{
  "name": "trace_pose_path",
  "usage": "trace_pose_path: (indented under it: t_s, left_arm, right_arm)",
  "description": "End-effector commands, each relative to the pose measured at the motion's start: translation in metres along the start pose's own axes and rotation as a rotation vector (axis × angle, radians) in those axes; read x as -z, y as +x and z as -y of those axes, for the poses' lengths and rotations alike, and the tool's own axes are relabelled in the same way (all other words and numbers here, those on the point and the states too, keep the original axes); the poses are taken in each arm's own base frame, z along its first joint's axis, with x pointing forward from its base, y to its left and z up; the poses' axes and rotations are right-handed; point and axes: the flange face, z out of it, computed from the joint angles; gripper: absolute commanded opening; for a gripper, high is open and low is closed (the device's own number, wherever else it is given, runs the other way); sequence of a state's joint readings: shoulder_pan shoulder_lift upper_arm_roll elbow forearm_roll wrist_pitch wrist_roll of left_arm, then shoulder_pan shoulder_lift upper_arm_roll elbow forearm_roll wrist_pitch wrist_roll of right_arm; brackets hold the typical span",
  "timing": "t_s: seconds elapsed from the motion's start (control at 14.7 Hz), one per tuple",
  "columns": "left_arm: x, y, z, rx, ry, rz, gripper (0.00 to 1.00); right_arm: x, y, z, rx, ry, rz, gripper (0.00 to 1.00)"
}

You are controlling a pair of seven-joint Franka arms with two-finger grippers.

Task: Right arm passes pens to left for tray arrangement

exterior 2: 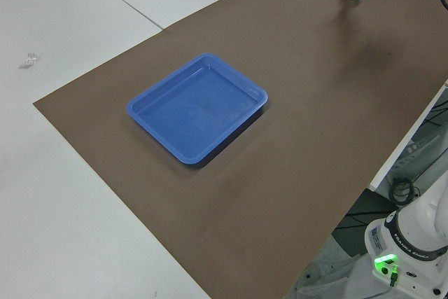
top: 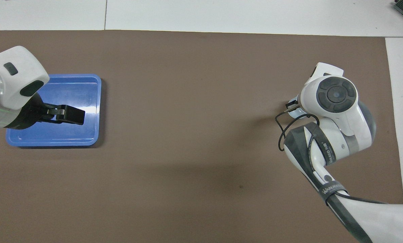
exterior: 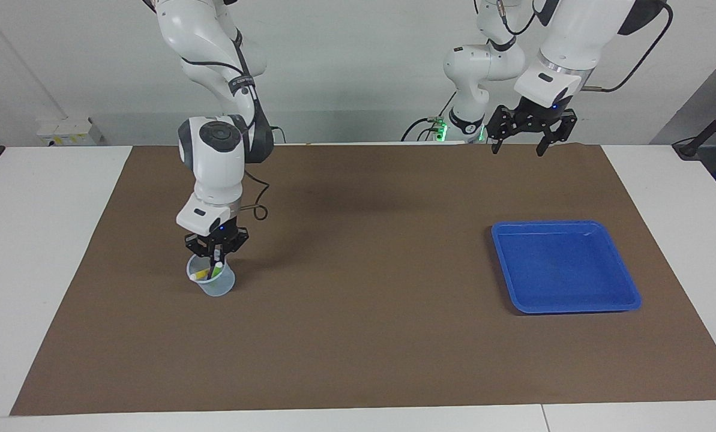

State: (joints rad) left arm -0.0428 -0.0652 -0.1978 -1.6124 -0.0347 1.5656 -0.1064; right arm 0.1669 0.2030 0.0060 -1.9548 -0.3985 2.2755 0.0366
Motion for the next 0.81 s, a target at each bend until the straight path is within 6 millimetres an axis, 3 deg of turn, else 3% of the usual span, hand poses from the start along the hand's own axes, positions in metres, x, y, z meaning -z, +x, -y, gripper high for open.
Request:
trace_pose_path:
  t_s: [0.0, 0.34, 0.75]
  left_arm:
    - [0.001, -0.009, 0.002, -0.002, -0.001, 0.005, 1.0]
    - [0.001, -0.009, 0.002, -0.002, -0.001, 0.005, 1.0]
    - [0.001, -0.009, 0.002, -0.002, -0.001, 0.005, 1.0]
  right_arm:
    - [0.0, 0.0, -0.004, 0.022, 0.014, 0.026, 0.0]
    - [0.021, 0.004, -0.016, 0.07, 0.002, 0.055, 0.0]
    - [0.05, -0.005, -0.032, 0.144, -0.008, 0.063, 0.0]
